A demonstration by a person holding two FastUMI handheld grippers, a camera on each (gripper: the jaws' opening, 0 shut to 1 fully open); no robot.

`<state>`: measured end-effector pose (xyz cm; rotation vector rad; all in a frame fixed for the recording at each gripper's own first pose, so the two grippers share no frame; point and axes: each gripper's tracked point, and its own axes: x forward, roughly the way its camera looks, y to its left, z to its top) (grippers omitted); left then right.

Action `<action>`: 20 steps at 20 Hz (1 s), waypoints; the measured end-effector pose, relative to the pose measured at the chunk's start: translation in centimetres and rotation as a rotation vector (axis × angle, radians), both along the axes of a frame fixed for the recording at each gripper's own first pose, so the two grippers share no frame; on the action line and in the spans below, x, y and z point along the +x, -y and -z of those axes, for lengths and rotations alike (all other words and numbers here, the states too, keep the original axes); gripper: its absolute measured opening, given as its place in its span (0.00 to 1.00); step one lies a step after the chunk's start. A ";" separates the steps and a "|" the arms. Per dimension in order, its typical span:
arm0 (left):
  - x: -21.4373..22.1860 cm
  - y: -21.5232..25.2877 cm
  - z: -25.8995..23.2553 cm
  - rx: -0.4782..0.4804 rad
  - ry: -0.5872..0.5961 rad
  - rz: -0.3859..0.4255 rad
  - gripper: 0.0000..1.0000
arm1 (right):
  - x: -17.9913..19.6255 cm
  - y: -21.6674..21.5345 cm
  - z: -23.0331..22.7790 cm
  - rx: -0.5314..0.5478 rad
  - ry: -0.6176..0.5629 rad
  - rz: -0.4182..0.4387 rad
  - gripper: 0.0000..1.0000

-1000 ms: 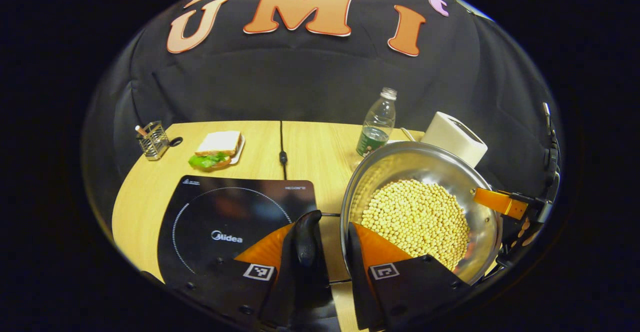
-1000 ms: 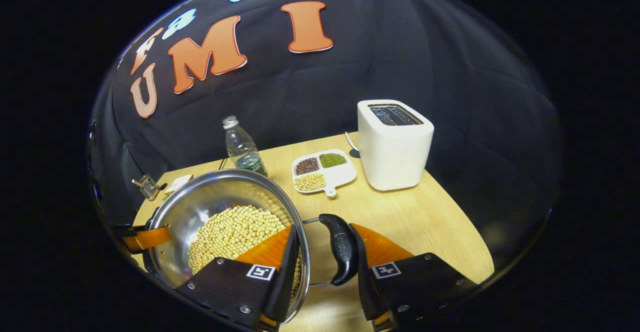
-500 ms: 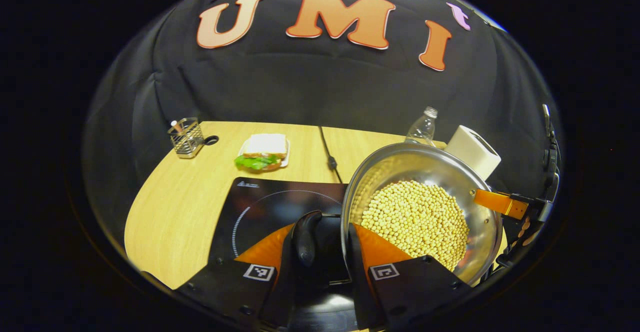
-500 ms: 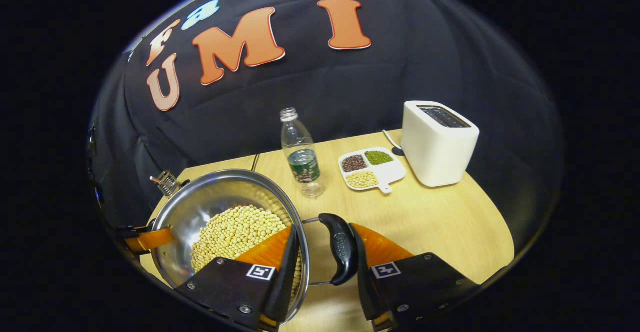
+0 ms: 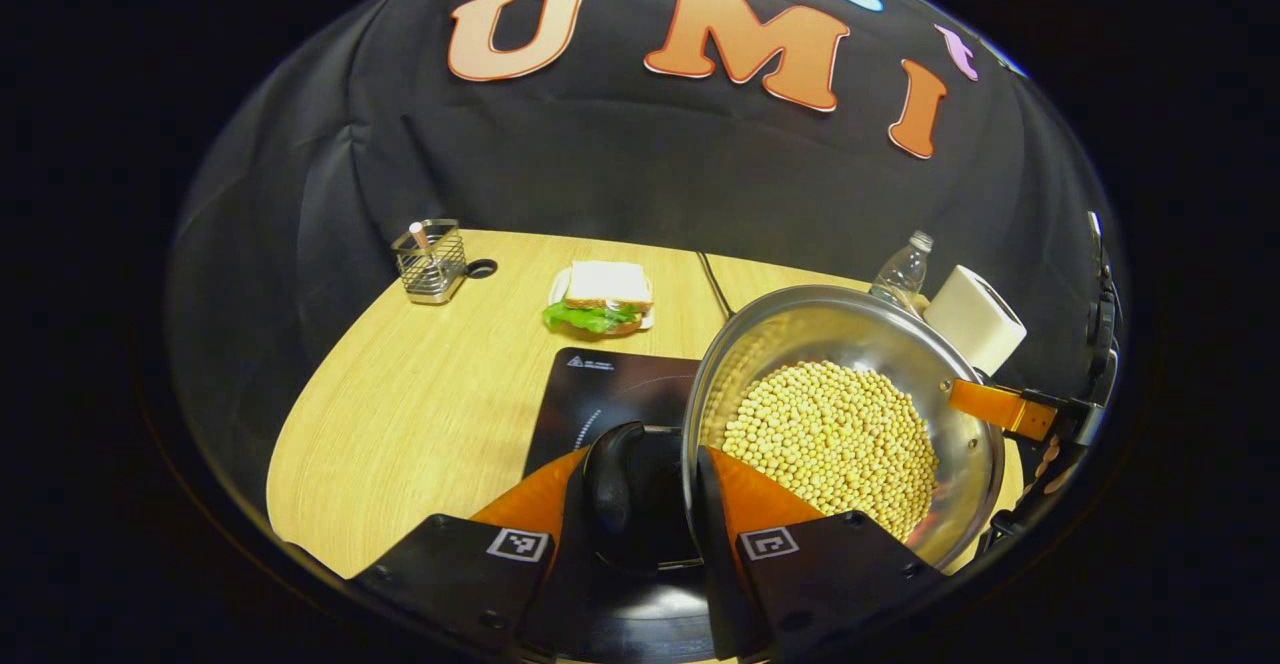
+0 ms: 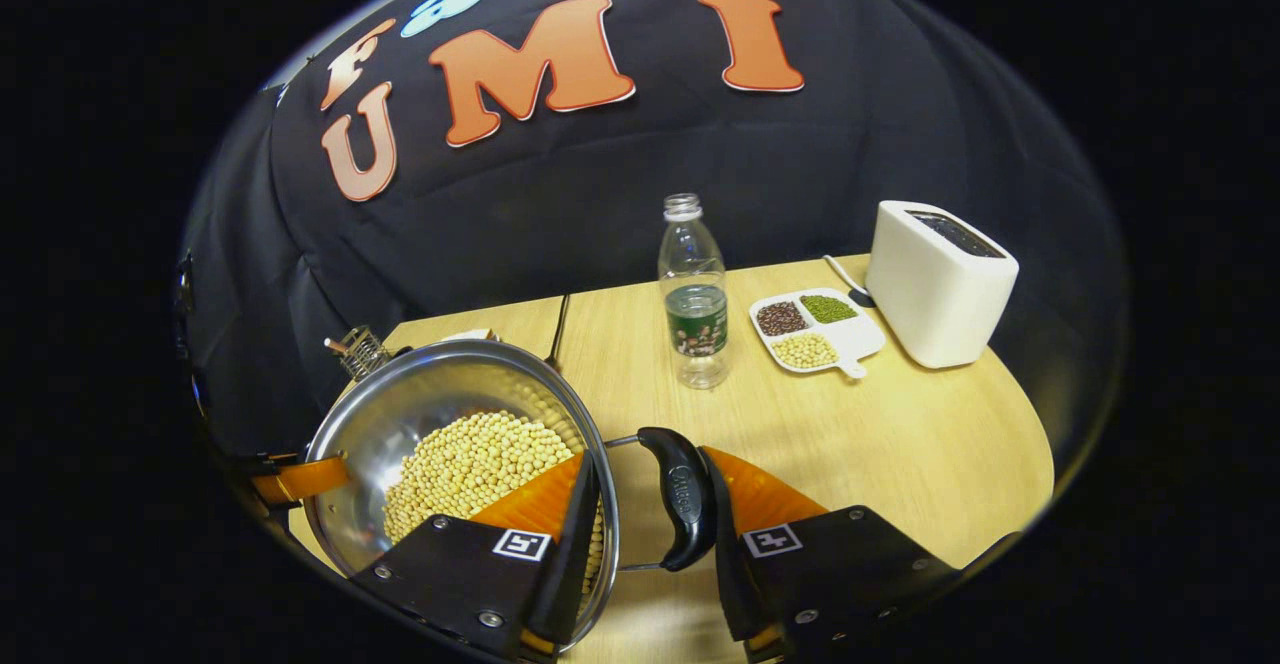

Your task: First push the handle of the pot to place it horizontally, then grasp the pot with both hands and set it on the induction cooktop.

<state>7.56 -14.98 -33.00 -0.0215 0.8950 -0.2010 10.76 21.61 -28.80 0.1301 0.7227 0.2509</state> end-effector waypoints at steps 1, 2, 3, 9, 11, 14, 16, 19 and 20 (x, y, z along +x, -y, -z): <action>0.1 -0.6 0.2 -0.002 -0.005 -0.007 0.58 | -0.1 -0.5 0.1 -0.002 -0.003 -0.005 0.55; 0.2 -1.1 0.6 -0.003 -0.011 -0.012 0.58 | -0.3 -1.1 0.3 -0.004 -0.008 -0.009 0.55; 0.3 -1.7 0.9 -0.004 -0.017 -0.015 0.58 | -0.3 -1.5 0.6 -0.006 -0.013 -0.011 0.55; 0.8 -4.2 2.9 -0.017 -0.050 -0.042 0.53 | -0.3 -4.0 2.1 -0.025 -0.038 -0.034 0.55; 0.6 -4.9 3.2 -0.016 -0.058 -0.047 0.53 | -0.2 -4.7 2.6 -0.025 -0.048 -0.042 0.55; 0.3 -5.7 3.2 0.002 -0.050 -0.034 0.54 | 0.1 -5.1 3.5 -0.020 -0.050 -0.042 0.57; 0.0 -6.1 3.0 0.010 -0.052 -0.034 0.59 | 0.0 -5.1 3.9 -0.027 -0.060 -0.037 0.60; 0.7 -5.8 1.0 0.002 0.006 -0.032 0.70 | -0.2 -5.1 3.5 -0.039 -0.055 -0.048 0.65; 0.9 -5.7 0.7 0.003 0.028 -0.028 0.75 | -0.1 -4.9 2.7 -0.031 -0.034 -0.044 0.66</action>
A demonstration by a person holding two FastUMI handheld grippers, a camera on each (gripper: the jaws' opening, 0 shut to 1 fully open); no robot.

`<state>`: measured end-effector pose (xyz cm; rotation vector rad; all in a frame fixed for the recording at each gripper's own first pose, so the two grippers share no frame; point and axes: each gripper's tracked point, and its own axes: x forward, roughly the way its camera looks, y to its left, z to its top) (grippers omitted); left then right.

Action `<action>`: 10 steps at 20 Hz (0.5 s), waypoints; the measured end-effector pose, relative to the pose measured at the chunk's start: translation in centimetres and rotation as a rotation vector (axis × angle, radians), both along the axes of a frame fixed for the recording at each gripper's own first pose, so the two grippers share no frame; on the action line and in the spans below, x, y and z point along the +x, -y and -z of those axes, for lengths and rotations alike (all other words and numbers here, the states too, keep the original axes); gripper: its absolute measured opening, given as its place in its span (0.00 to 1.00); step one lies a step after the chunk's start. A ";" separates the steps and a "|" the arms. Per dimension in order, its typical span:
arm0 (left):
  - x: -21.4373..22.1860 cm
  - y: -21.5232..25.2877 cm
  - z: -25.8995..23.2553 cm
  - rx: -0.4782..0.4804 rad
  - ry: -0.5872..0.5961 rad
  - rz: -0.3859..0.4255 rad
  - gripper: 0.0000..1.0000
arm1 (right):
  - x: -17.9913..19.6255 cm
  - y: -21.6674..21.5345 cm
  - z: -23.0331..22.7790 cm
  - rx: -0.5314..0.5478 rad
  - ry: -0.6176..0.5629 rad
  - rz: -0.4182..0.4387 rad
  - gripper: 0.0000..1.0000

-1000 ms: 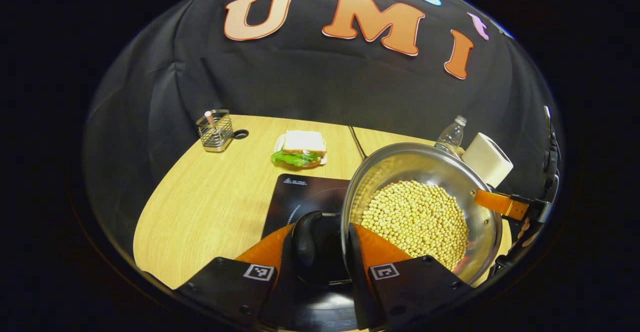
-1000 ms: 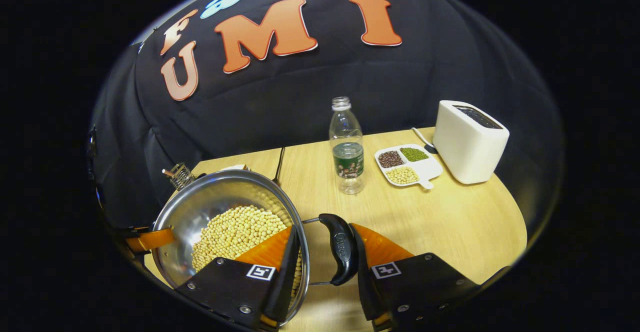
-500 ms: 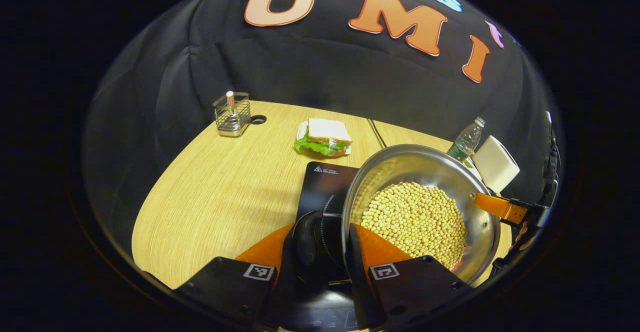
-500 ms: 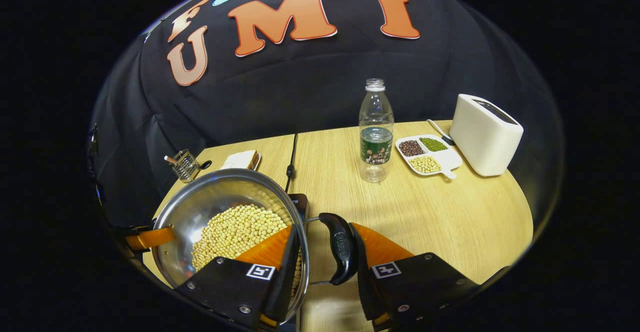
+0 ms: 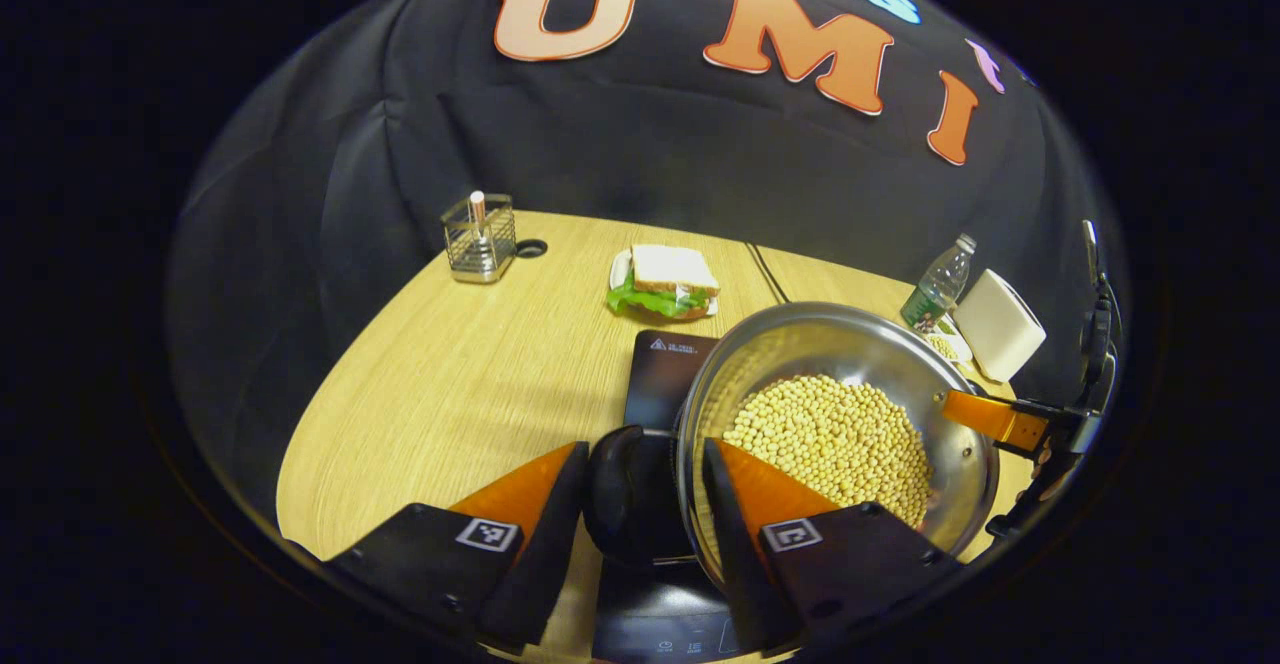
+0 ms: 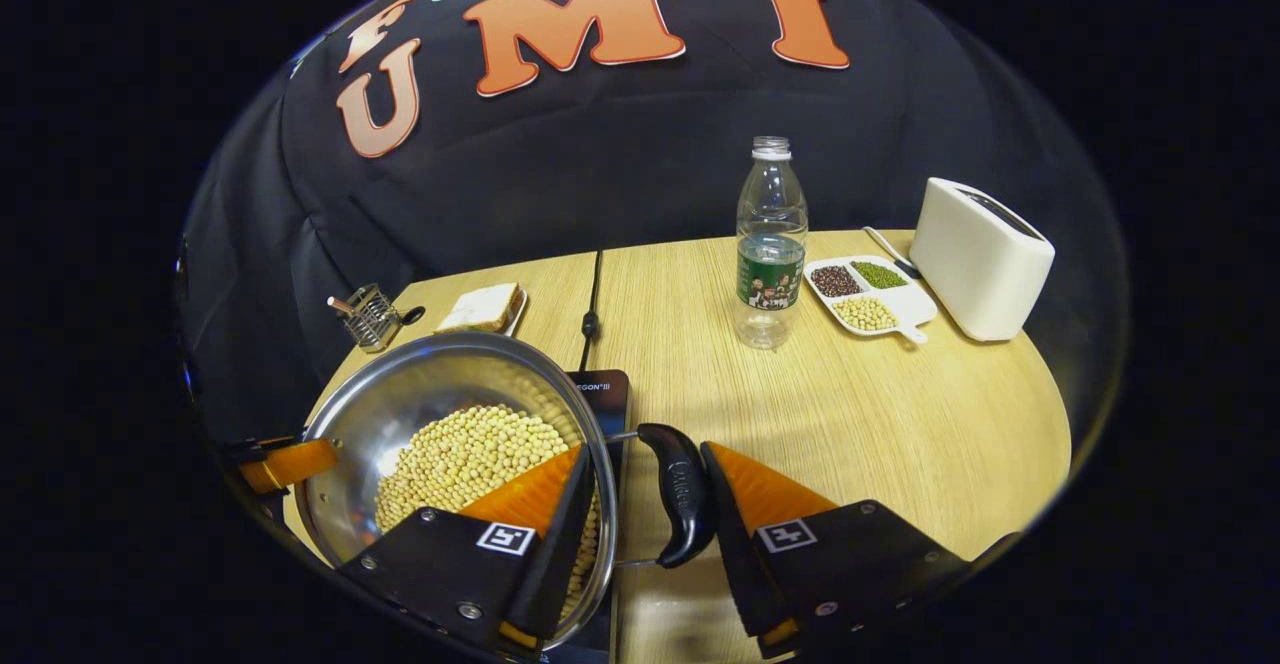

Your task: First push the handle of the pot to place it horizontally, then grasp the pot with both hands and set it on the induction cooktop.

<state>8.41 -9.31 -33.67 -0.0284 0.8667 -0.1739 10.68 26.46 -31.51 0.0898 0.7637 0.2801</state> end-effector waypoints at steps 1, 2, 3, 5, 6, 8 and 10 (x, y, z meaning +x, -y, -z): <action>-0.2 0.1 -0.4 -0.003 0.016 0.001 0.80 | 0.4 0.0 -1.1 0.015 0.032 0.001 0.67; -0.2 0.2 -0.7 -0.009 0.024 0.000 0.86 | 0.5 0.2 -2.1 0.027 0.062 -0.002 0.68; -0.4 0.2 -1.0 -0.008 0.027 -0.006 0.92 | 0.6 0.5 -2.9 0.035 0.080 0.001 0.70; -0.7 0.1 -2.0 -0.007 0.042 -0.015 0.96 | 0.4 1.7 -3.8 0.028 0.103 0.010 0.76; -0.7 0.0 -2.8 -0.001 0.058 -0.018 0.96 | 0.3 2.2 -4.3 0.019 0.119 0.016 0.79; -0.6 0.2 -4.7 0.011 0.111 -0.018 0.95 | 0.0 3.6 -5.6 0.004 0.147 0.017 0.89; -0.5 0.6 -7.6 0.027 0.182 -0.006 0.96 | -0.3 4.9 -7.6 0.007 0.182 0.021 0.94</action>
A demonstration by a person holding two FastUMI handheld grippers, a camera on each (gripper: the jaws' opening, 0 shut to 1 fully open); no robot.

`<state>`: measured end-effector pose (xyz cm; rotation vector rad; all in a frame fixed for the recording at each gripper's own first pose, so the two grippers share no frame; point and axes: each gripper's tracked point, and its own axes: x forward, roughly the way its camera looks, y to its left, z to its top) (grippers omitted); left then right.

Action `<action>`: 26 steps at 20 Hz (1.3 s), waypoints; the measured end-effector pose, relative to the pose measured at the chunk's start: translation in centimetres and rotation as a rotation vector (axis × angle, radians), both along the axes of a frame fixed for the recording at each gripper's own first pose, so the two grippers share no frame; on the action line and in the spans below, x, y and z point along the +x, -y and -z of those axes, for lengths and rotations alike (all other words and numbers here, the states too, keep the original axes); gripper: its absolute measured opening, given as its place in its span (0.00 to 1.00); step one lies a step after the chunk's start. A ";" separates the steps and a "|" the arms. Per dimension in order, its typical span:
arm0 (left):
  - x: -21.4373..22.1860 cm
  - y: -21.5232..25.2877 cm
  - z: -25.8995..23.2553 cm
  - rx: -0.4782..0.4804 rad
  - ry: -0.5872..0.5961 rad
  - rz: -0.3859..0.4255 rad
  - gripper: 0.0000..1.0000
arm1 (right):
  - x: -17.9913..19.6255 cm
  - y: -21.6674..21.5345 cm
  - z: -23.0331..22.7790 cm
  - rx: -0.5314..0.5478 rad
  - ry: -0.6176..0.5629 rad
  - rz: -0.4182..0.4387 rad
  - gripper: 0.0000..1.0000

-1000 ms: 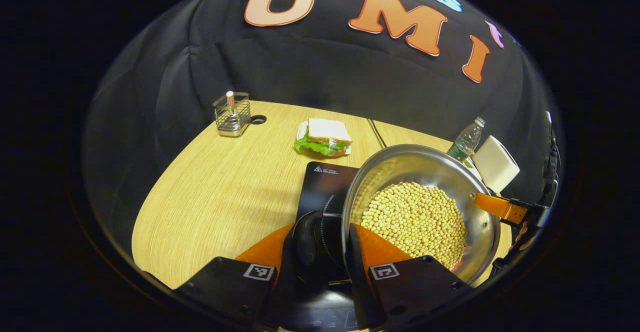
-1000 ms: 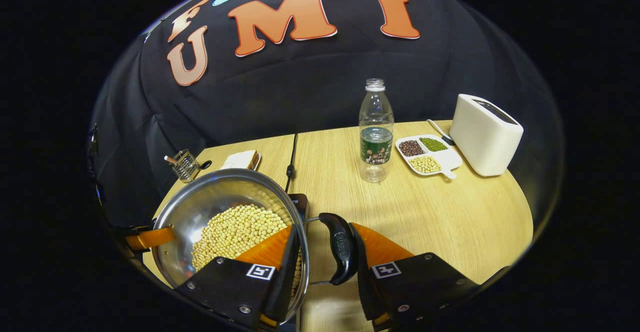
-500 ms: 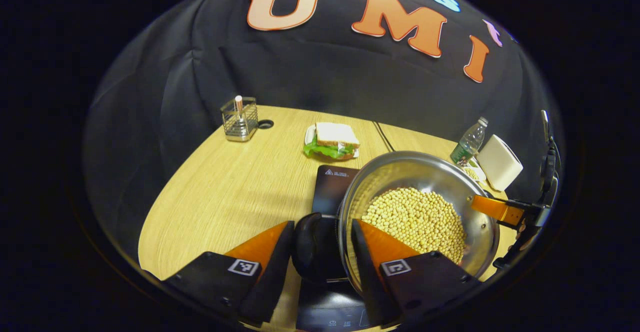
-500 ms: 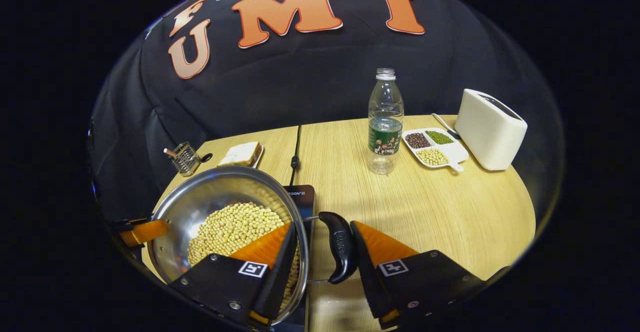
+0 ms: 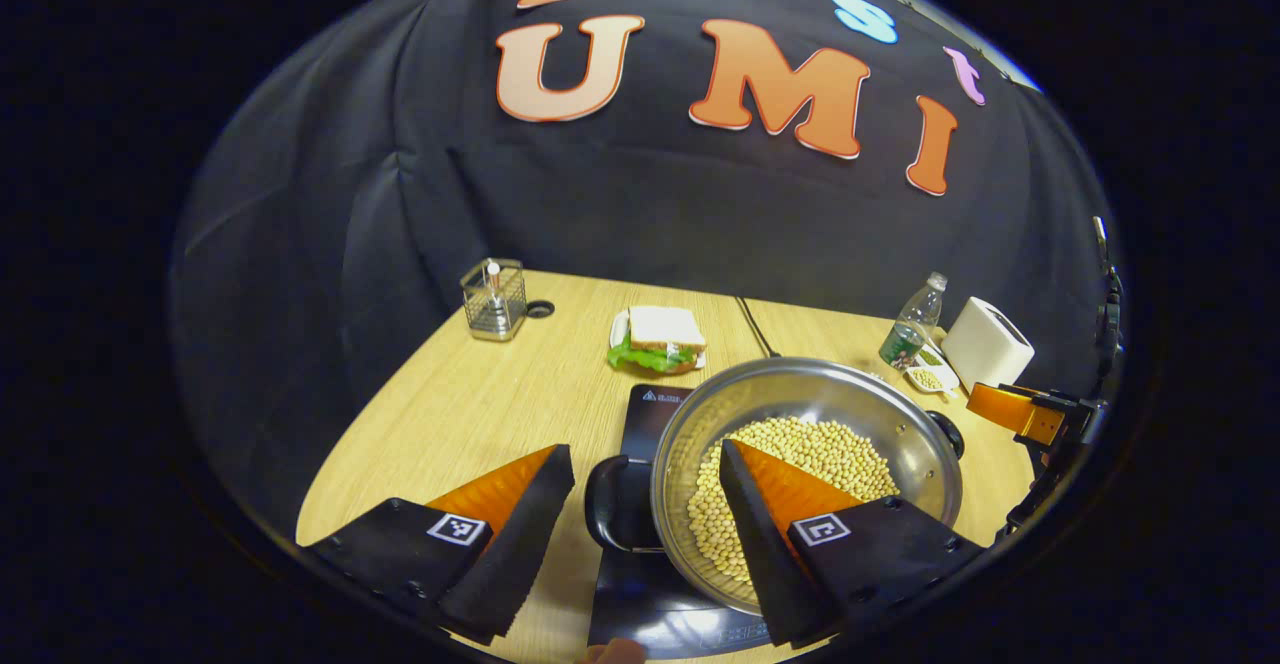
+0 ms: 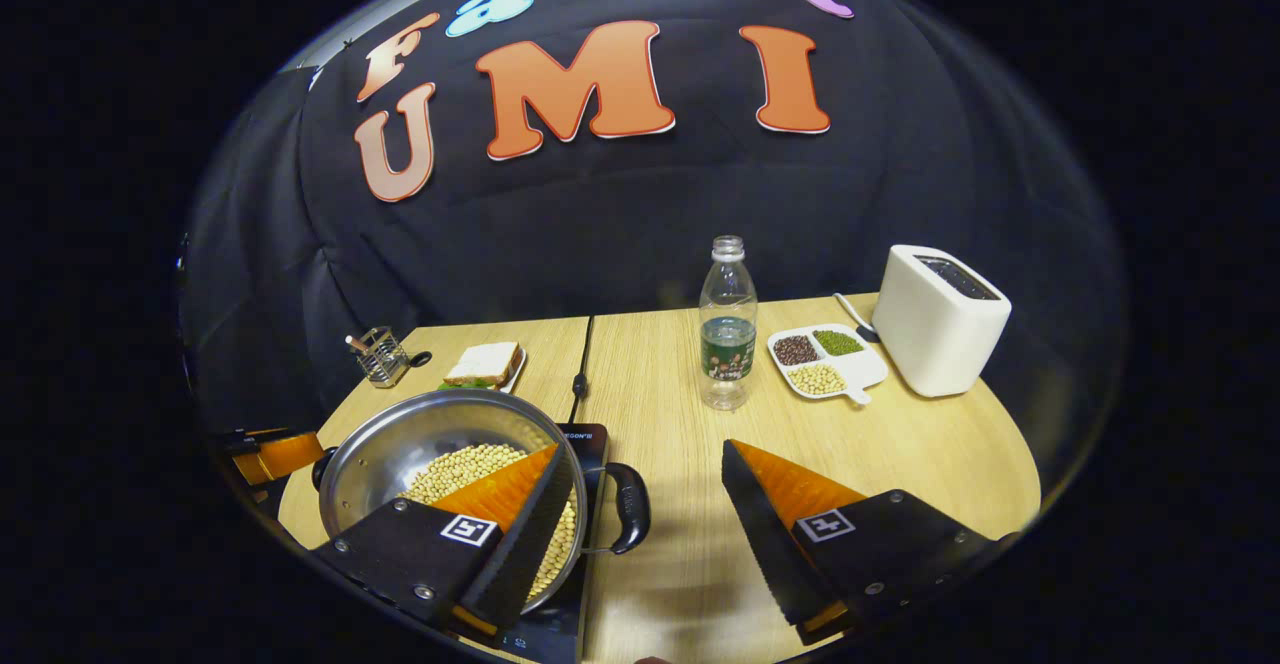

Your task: First push the handle of the pot to place it horizontally, then grasp the pot with both hands and set it on the induction cooktop.

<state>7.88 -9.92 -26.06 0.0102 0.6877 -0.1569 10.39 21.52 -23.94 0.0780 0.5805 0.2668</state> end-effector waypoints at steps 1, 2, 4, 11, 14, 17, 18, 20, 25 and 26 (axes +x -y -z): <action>0.0 0.4 -1.6 0.002 0.040 0.006 0.96 | -0.2 0.7 -1.3 0.009 0.024 0.004 0.94; -0.1 1.0 -3.2 -0.001 0.076 0.012 0.95 | -0.5 1.5 -2.6 0.017 0.053 0.008 0.94; -0.3 1.9 -6.2 -0.022 0.144 0.015 0.96 | -1.1 3.8 -5.3 0.023 0.114 0.020 0.94; -2.8 3.9 -16.8 -0.108 0.327 0.021 0.96 | -3.5 13.8 -13.7 0.018 0.309 0.131 0.93; -3.8 1.9 -21.4 -0.118 0.422 0.001 0.96 | -4.7 17.5 -16.4 -0.032 0.381 0.160 0.93; -5.2 -1.1 -25.4 -0.089 0.516 -0.060 0.94 | -6.2 20.0 -18.2 -0.039 0.418 0.185 0.93; -5.6 -2.0 -26.9 -0.093 0.543 -0.081 0.95 | -6.6 21.0 -18.9 -0.047 0.439 0.197 0.93; -6.8 -4.3 -29.4 -0.096 0.604 -0.125 0.96 | -7.1 22.7 -20.4 -0.069 0.489 0.215 0.93; -8.9 -8.1 -33.7 -0.033 0.719 -0.189 0.99 | -8.7 26.2 -21.8 -0.079 0.507 0.261 0.93; -9.2 -8.5 -34.1 -0.020 0.731 -0.193 0.97 | -8.9 27.0 -21.9 -0.087 0.506 0.272 0.93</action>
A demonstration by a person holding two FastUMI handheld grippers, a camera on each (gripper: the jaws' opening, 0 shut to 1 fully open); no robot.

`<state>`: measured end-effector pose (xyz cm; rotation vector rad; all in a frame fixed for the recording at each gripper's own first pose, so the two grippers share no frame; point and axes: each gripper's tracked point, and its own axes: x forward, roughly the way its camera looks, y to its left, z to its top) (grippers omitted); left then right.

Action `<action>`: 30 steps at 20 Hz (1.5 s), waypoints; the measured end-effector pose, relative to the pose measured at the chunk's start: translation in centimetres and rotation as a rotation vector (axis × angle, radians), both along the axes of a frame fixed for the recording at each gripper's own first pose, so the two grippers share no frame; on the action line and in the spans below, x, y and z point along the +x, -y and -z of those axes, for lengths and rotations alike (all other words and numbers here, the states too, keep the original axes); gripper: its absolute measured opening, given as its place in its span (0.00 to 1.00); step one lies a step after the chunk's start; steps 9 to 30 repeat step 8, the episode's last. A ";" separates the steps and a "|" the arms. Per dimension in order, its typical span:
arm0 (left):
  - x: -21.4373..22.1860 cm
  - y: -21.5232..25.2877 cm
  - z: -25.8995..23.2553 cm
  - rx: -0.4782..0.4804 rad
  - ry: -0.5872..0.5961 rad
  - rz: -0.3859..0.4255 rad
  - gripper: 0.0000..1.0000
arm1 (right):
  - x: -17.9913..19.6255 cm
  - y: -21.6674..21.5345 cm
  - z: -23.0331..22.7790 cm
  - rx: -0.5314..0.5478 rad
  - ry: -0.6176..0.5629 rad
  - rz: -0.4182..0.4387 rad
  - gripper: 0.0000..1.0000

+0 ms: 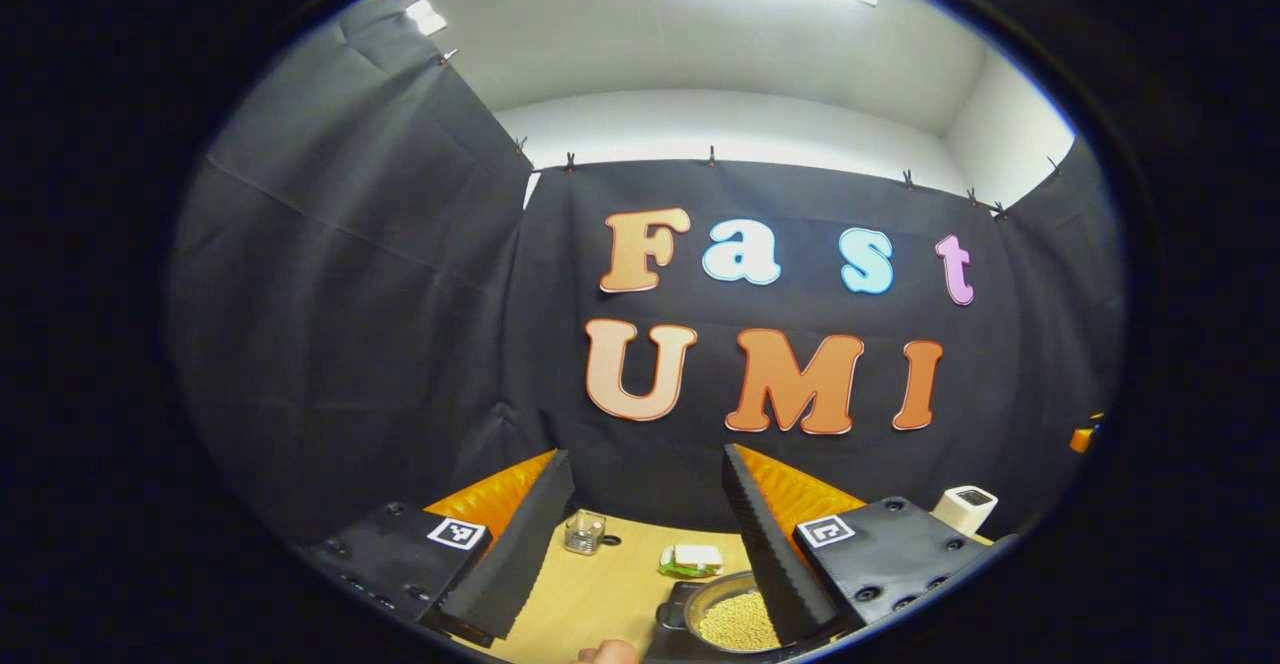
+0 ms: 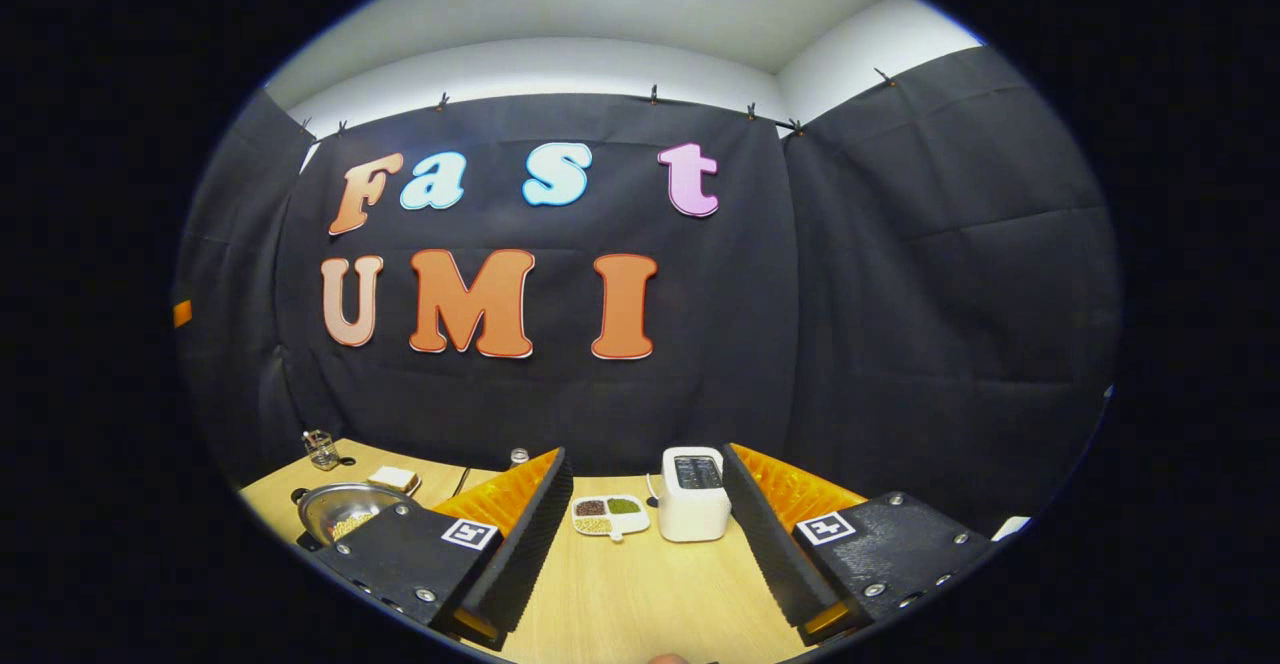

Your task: First push the handle of the pot to place it horizontally, then grasp the pot with both hands and set it on the induction cooktop.

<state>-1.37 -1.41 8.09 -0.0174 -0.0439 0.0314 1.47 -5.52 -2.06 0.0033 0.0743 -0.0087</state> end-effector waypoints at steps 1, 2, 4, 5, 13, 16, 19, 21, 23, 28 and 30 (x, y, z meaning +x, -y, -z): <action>-0.2 -0.2 -0.1 0.008 0.004 -0.006 0.97 | -0.2 0.6 -0.2 -0.003 0.001 0.011 0.93; -0.2 -0.4 -0.4 0.012 0.007 -0.011 0.96 | -0.4 1.1 -0.4 -0.005 0.005 0.019 0.93; -0.1 -0.2 -0.2 0.011 0.002 -0.009 0.99 | -0.5 2.1 -0.8 -0.011 0.014 0.041 0.93; 0.0 0.1 0.0 0.005 -0.007 -0.002 0.99 | -0.7 2.2 -0.8 -0.009 0.016 0.045 0.93; 0.3 1.4 1.0 -0.020 -0.039 0.039 0.99 | -0.9 2.2 -0.8 -0.007 0.017 0.041 0.93; 0.3 1.4 1.0 -0.020 -0.039 0.039 0.99 | -0.9 2.2 -0.8 -0.007 0.017 0.041 0.93; 0.3 1.4 1.0 -0.020 -0.039 0.039 0.99 | -0.9 2.2 -0.8 -0.007 0.017 0.041 0.93; 0.3 1.4 1.0 -0.020 -0.039 0.039 0.99 | -0.9 2.2 -0.8 -0.007 0.017 0.041 0.93; 0.3 1.4 1.0 -0.020 -0.039 0.039 0.99 | -0.9 2.2 -0.8 -0.007 0.017 0.041 0.93; 0.3 1.4 1.0 -0.020 -0.039 0.039 0.99 | -0.9 2.2 -0.8 -0.007 0.017 0.041 0.93; 0.3 1.4 1.0 -0.020 -0.039 0.039 0.99 | -0.9 2.2 -0.8 -0.007 0.017 0.041 0.93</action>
